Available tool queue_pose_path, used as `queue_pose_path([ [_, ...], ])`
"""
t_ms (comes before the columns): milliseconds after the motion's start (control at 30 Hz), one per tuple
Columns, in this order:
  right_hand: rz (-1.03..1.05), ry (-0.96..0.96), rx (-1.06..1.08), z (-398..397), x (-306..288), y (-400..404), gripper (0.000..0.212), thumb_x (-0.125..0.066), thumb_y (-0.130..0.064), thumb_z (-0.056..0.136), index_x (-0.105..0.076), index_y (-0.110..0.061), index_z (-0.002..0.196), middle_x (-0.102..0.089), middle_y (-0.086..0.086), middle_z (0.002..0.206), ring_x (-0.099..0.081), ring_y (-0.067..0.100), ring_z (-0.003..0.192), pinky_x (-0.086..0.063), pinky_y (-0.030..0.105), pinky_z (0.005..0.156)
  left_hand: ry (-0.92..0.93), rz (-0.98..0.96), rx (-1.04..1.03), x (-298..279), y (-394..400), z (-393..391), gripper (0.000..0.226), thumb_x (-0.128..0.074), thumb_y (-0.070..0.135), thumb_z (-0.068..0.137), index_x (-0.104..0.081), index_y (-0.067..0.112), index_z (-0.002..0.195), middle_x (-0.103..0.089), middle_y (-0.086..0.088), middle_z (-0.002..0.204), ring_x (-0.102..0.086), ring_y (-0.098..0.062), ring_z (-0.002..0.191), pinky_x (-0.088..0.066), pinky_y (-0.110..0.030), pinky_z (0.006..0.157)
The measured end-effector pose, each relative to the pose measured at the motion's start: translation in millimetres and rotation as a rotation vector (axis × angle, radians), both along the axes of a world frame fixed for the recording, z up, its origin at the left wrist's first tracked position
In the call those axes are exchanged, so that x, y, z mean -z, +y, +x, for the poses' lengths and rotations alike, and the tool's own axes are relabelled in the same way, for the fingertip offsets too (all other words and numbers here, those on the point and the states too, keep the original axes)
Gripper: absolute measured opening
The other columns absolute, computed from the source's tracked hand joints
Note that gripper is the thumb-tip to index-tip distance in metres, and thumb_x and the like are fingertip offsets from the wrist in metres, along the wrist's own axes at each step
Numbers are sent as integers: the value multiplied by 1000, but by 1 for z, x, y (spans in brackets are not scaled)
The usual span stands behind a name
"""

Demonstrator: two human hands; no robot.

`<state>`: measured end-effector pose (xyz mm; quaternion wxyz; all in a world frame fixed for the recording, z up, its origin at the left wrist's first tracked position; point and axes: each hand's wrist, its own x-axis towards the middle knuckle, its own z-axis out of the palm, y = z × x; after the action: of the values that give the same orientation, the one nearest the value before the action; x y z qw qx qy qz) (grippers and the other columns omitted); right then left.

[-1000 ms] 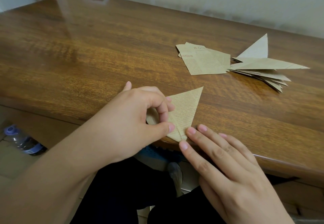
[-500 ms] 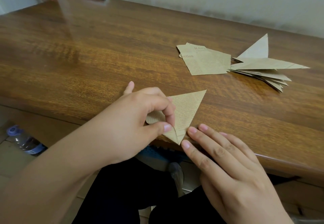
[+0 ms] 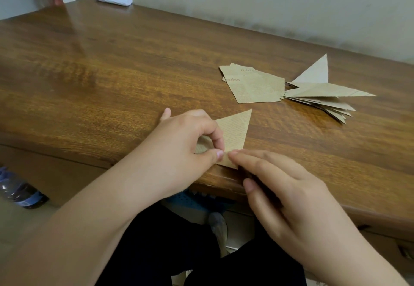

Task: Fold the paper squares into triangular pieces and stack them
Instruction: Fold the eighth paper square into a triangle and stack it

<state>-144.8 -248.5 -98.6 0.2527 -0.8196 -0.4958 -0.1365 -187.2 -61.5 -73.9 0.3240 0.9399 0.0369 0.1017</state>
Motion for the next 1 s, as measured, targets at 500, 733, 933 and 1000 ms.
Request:
queue_pose_path([
  [500,40,7,-98,4,8,-7,32,-50,-15,89,-68,-9,114,-62,-1,126,-52,10,125,-43,27,103,45,-49,186,0,27,1,16,-63,19,83,-61,35,83,-59,29,109,-44,17,116,-8,-31,119],
  [733,84,69,-54,1,6,-6,30,-48,-19,90,-71,-14,108,-63,-5,115,-53,2,121,-44,19,97,28,-74,188,3,29,1,13,-67,19,80,-62,31,81,-62,29,109,-42,22,115,-8,-31,119],
  [933,32,-3,63,-4,6,6,36,-51,-30,88,-65,-23,120,-61,-7,115,-60,14,107,-49,33,84,-72,-27,171,13,20,-2,8,-55,35,79,-59,35,85,-57,27,107,-39,21,116,0,-28,116],
  [1000,-40,-102,67,-4,7,9,37,-51,-30,88,-64,-24,121,-61,-5,116,-58,17,108,-46,32,86,-88,-12,155,15,17,-3,14,-52,36,75,-55,39,89,-56,28,108,-38,21,118,2,-30,116],
])
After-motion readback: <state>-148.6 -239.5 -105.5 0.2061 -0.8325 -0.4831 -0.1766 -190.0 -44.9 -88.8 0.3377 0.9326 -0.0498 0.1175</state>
